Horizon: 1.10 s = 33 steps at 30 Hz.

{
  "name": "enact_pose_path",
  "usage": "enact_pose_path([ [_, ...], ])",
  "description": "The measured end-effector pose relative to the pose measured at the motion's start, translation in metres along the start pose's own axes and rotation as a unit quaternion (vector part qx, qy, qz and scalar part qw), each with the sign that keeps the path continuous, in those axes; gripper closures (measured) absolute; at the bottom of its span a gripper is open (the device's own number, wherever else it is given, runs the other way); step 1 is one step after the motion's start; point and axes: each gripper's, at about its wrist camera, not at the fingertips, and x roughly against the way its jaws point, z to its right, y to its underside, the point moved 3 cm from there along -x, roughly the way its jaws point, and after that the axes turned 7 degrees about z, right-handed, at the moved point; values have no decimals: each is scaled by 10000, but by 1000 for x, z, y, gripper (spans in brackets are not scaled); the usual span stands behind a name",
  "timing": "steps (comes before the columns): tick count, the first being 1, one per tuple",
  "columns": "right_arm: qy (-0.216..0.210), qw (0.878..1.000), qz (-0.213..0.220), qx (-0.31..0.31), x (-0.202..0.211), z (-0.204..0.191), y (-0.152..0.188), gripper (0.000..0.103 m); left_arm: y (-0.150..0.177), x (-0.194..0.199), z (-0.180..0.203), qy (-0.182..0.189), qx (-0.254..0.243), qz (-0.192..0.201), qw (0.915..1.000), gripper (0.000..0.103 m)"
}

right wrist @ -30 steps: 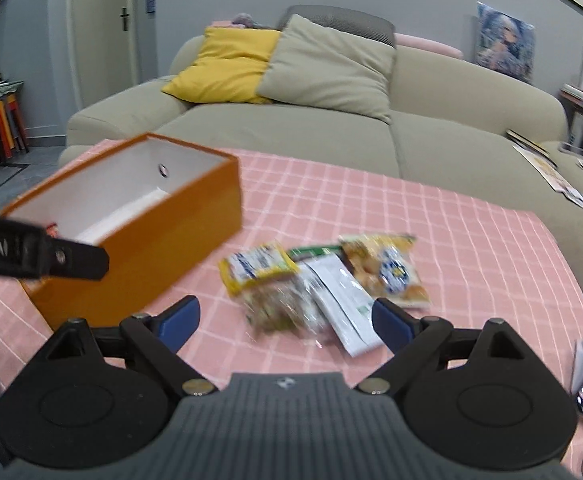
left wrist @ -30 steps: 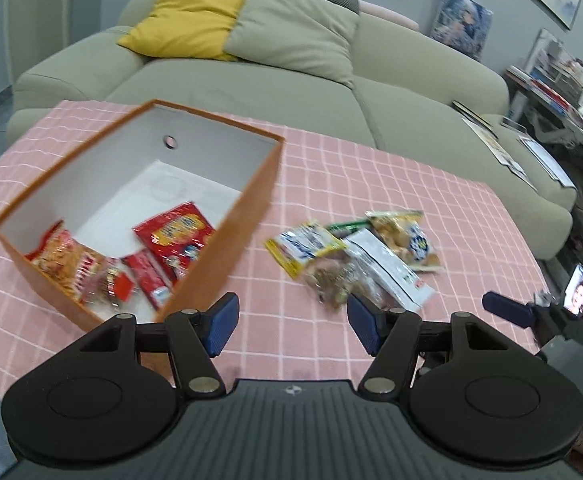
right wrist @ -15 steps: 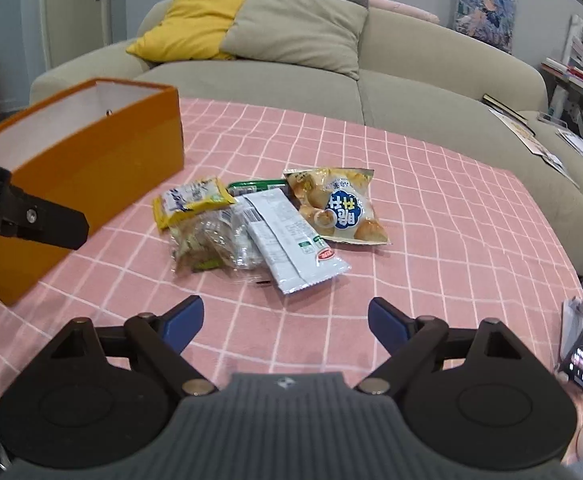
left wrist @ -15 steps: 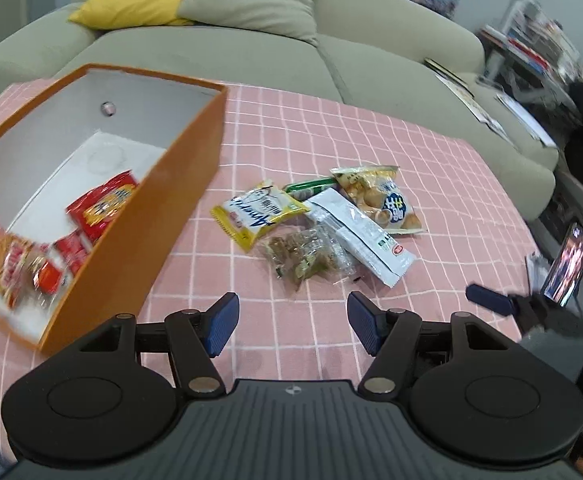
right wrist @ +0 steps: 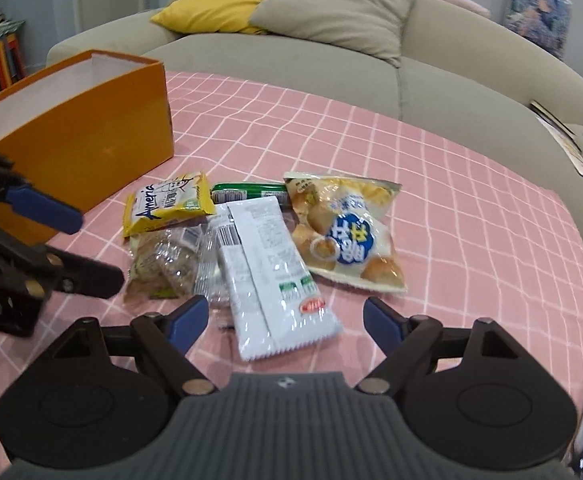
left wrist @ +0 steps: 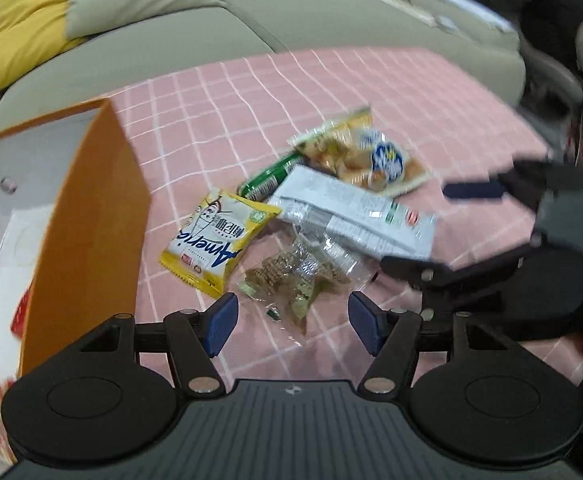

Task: Organize snacks
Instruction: 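Withdraw both tools from the shoebox toward the remaining snack packets, then grasp the white wrapped bar with the right tool while the left tool grasps the clear nut-snack bag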

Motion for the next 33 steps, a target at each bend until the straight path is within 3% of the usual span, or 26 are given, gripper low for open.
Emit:
enact_pose_path([
  [12,-624,9975,-330,48,-36,11,-4,27,-12,-42,5,-27,-1350,-350,9902,28],
  [17,-782,9958,-392,-268,-39,16,-1,34,-10,-51,5,203,-1342,-418,9899,31],
  [21,-964,9930,-472,-489,-41,17,2,41,-7,-55,8,141,-1364,-394,9898,42],
  [28,-970,9921,-454,-660,-35,14,6,50,-7,-55,11,33,-1314,-405,9905,45],
  [33,-846,9928,-424,-741,-29,10,8,56,-3,-51,11,-177,-1010,-343,9941,48],
])
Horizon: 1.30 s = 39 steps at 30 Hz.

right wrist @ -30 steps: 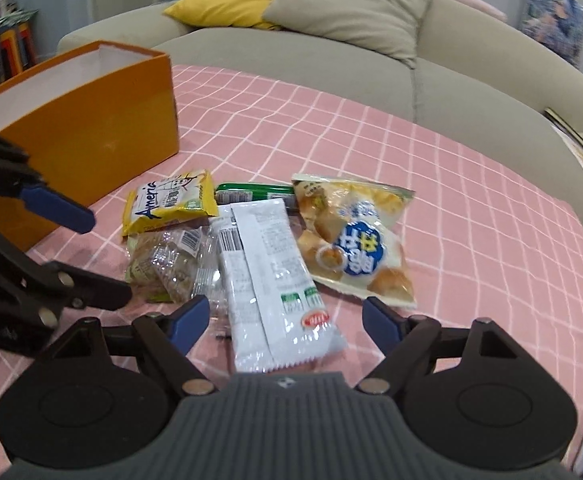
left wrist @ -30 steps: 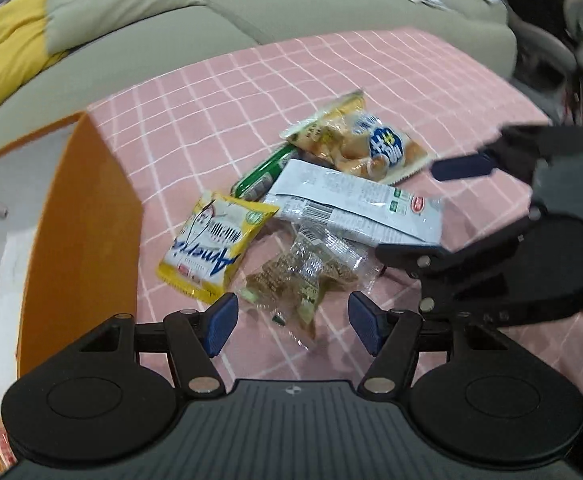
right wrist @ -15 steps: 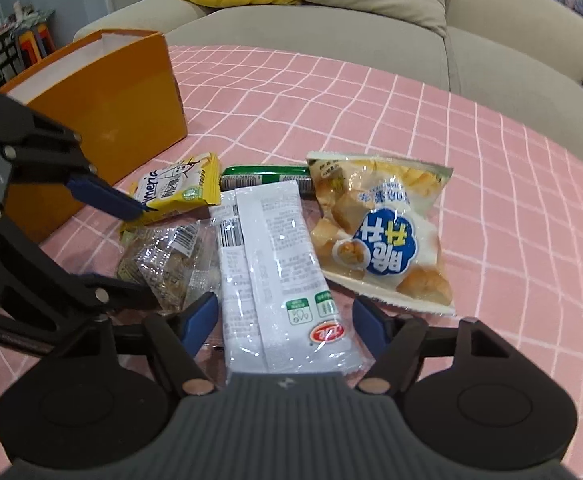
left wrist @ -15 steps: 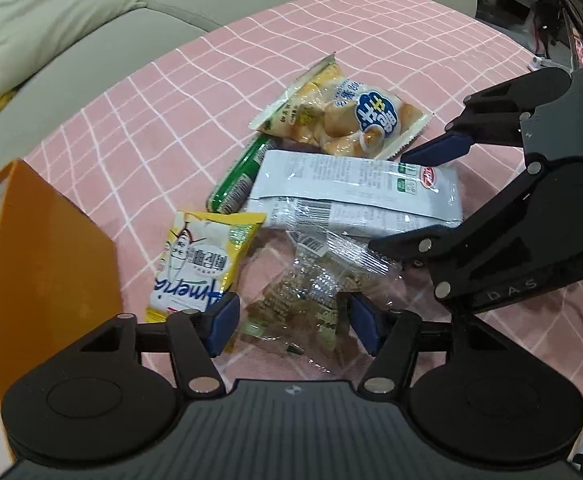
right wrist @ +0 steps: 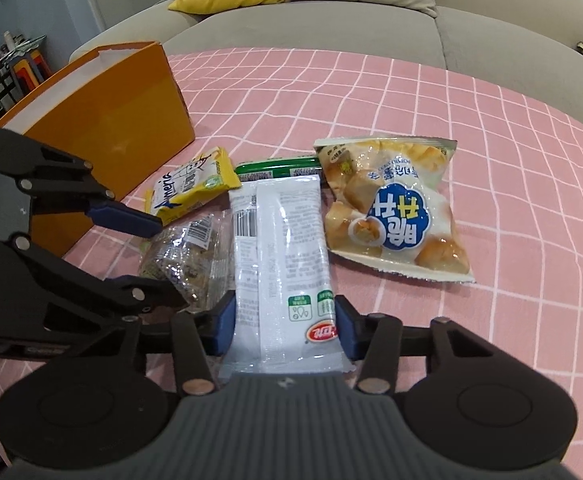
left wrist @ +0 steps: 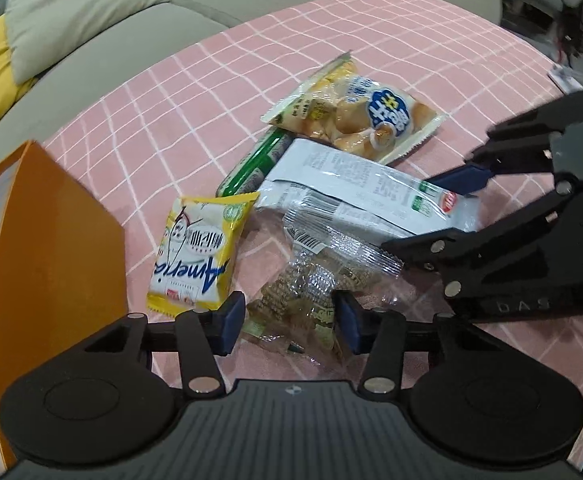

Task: Organize snacks
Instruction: 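Grasp the white wrapped bar with the right tool while the left tool grasps the clear nut-snack bag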

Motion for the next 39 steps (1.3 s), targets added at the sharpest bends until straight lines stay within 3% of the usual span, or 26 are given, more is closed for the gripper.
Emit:
enact_pose_path([
  [6,93,10000,-5,-2,11,-7,7,58,10,17,-4,-135,725,46,9973,50],
  [12,144,9998,-41,-118,27,-16,20,59,27,38,1,-233,1058,85,9941,50],
  [20,132,9981,-144,-587,53,-28,49,60,50,68,3,-347,1728,131,9843,50],
  [39,31,9955,554,-771,122,-63,42,60,60,158,2,-509,2312,1069,9657,50],
])
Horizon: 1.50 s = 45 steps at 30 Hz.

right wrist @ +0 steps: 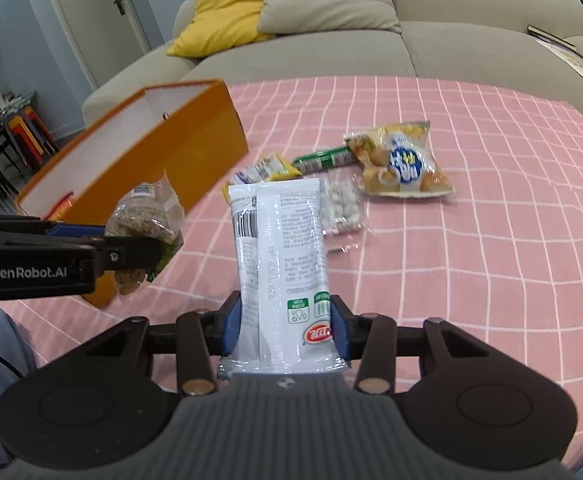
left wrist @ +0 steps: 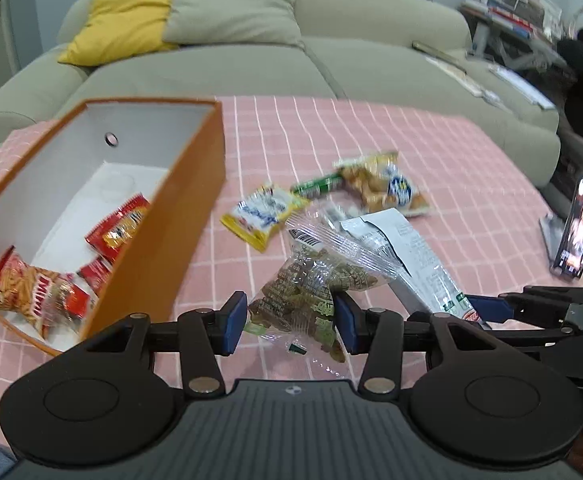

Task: Organize snacks
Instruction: 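Grasp the white wrapped bar with the right tool while the left tool grasps the clear nut-snack bag, then carry both snacks over the shoebox and open both tools to drop them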

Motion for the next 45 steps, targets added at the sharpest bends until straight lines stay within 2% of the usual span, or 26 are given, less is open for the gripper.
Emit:
enact_pose_path([
  [4,-136,9997,153,92,7,-14,-17,60,-15,19,-12,55,142,265,9995,50],
  [9,-448,9977,333,393,9,-47,-46,60,-37,36,-40,-130,239,436,9987,50],
  [12,-689,9951,236,662,1,-74,-63,60,-48,42,-62,-163,267,476,9984,50],
  [14,-776,9928,109,905,-7,-95,-73,60,-55,43,-79,-333,298,438,9980,50],
  [20,-891,9844,-151,1509,-38,-151,-98,60,-65,32,-131,-822,469,32,9955,50],
  [24,-869,9777,-231,1897,-61,-180,-108,61,-65,24,-158,-1011,560,-265,9929,50],
  [27,-829,9704,-310,2249,-82,-198,-114,61,-63,15,-169,-1044,487,-534,9919,50],
  [35,-774,9357,-435,3414,-131,-224,-116,61,-58,-8,-183,-1109,141,-1245,9859,49],
  [41,-840,9135,-583,3938,-163,-228,-115,61,-52,-25,-187,-1022,-28,-1660,9808,49],
  [45,-995,9082,-834,3978,-186,-225,-114,61,-48,-33,-186,-941,-47,-1861,9780,49],
])
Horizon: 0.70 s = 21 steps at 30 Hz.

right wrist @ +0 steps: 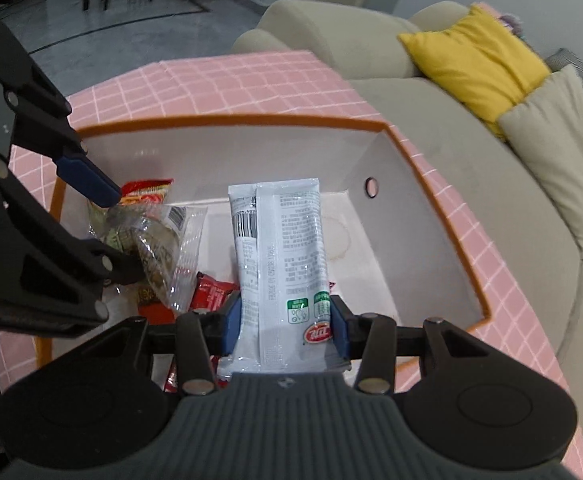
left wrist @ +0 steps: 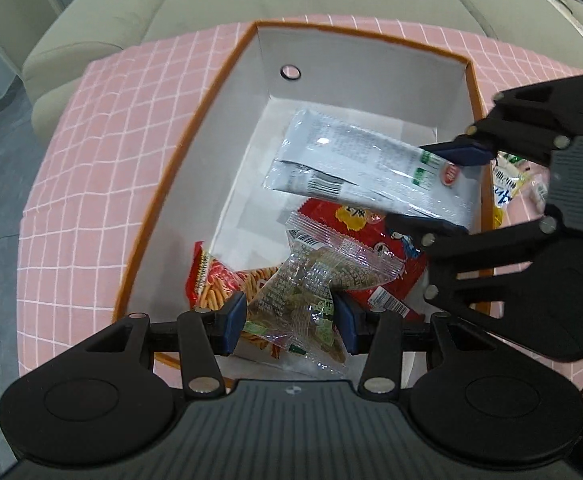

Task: Organize snacks
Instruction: 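Carry both snacks over the shoebox and open both tools to drop them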

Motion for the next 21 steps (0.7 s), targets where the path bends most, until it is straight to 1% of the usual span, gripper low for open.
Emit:
enact_pose_path([
  [7,-244,9992,-324,44,-29,2,4,60,-3,-18,-2,119,-39,-291,9995,49],
  [14,-397,9977,-553,20,-42,-1,13,57,-2,-32,-2,213,-42,-513,9984,49],
  [17,-429,9975,-565,-61,-42,0,15,56,-1,-36,0,269,-81,-590,9979,49],
  [20,-427,9977,-514,-92,-39,1,14,52,-1,-40,3,297,-129,-644,9974,49],
  [21,-417,9979,-498,-85,-38,1,13,49,-1,-41,4,301,-139,-665,9972,49],
])
